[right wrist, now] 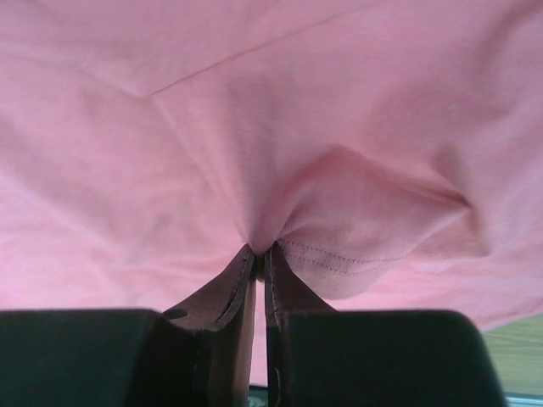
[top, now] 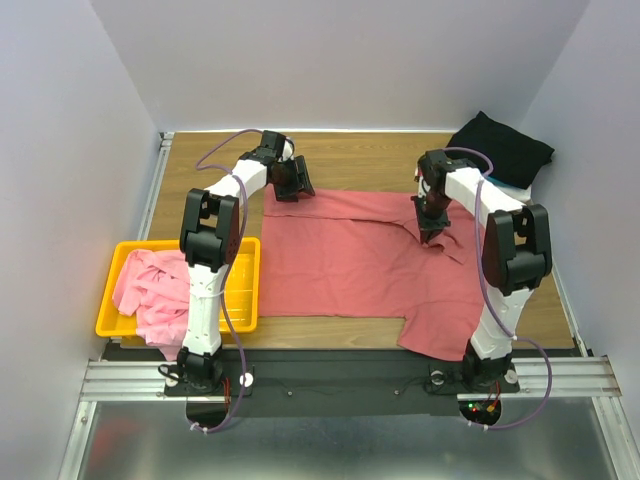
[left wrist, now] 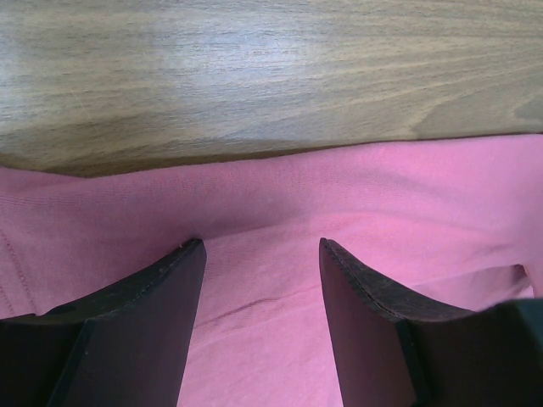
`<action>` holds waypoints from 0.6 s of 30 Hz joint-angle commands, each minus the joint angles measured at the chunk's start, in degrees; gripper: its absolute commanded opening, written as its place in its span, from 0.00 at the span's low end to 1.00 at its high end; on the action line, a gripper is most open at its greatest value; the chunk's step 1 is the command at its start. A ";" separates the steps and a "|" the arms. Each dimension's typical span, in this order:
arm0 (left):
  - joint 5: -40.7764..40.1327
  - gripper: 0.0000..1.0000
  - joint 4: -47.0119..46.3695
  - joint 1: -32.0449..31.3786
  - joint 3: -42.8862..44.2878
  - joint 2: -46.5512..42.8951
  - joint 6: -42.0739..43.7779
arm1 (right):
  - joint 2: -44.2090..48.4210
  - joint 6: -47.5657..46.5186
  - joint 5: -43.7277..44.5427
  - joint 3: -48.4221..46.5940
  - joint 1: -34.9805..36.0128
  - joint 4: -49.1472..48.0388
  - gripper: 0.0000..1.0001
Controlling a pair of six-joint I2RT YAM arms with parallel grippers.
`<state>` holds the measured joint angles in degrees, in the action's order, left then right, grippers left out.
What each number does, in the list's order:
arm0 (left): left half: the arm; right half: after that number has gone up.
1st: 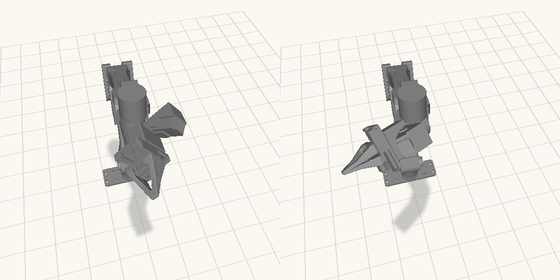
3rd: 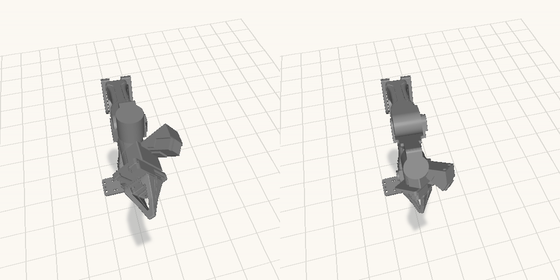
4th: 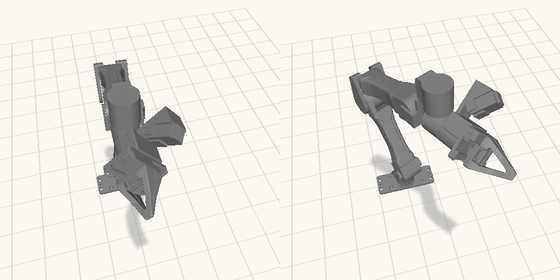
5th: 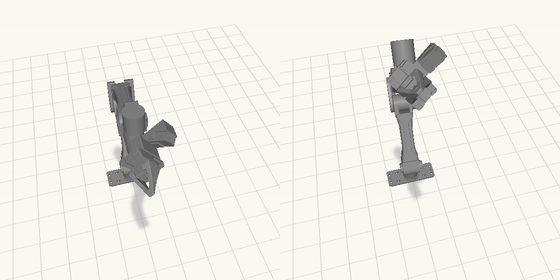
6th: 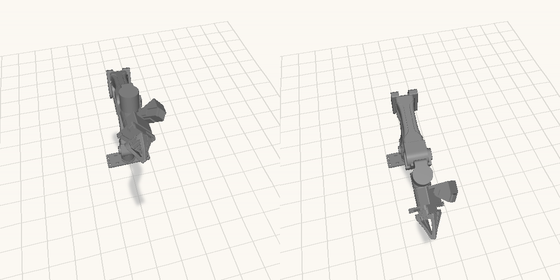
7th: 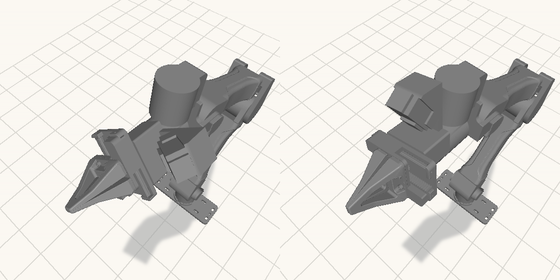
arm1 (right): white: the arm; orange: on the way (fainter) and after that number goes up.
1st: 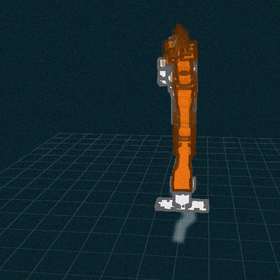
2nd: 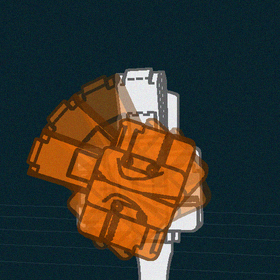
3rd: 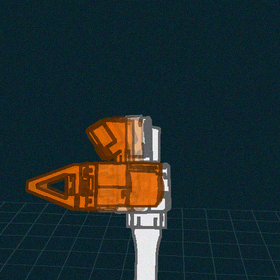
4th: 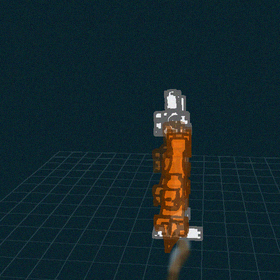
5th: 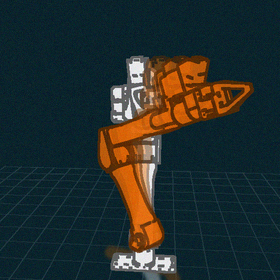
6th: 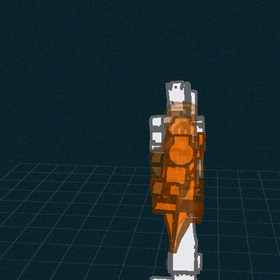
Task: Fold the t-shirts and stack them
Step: Fold the tshirt
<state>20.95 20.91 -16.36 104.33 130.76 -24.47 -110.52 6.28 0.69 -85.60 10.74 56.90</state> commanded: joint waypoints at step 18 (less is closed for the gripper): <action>0.06 0.68 1.77 0.36 -0.71 -1.82 1.00 | 5.91 11.54 -2.89 -0.54 -4.23 -0.12 0.55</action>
<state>21.06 20.86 -16.36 104.31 130.76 -24.14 -111.02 10.98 -7.84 -86.37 10.44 60.93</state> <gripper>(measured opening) 0.676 0.542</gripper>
